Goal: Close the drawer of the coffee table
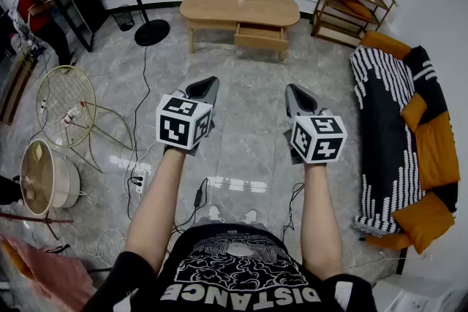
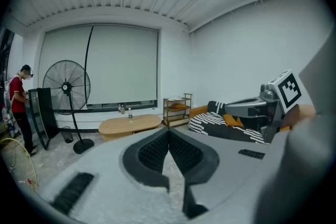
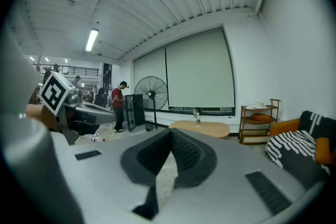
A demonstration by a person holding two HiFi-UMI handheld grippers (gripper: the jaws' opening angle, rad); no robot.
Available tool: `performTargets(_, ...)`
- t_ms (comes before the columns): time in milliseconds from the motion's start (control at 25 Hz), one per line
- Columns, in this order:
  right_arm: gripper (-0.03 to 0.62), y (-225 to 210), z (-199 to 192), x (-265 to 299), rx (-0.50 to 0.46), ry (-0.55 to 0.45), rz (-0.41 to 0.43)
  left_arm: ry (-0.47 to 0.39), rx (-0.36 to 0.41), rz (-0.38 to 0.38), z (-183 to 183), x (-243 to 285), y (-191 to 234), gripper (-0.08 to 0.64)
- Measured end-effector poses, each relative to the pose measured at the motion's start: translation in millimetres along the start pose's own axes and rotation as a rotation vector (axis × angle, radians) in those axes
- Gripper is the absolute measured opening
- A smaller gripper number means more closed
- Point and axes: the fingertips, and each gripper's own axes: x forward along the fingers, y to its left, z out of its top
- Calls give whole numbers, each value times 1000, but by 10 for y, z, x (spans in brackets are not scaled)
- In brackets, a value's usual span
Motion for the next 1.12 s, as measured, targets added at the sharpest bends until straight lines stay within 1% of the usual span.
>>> performTargets(320, 5, -172, -6, -39, 6, -8, 8, 4, 8, 3, 60, 138, -154, 2)
performTargets(520, 8, -300, -12, -78, -3, -7, 29, 2, 10, 21, 100, 227, -298, 2)
performTargets(680, 27, -363, -32, -99, -6, -8, 44, 8, 16, 22, 91, 286, -411, 2)
performTargets(880, 52, -411, -48, -30, -5, -10, 58, 10, 17, 31, 85, 365, -406, 2)
performTargets(1120, 115, -551, -11, 140, -2, -16, 70, 8, 24, 38, 167, 573, -369, 2)
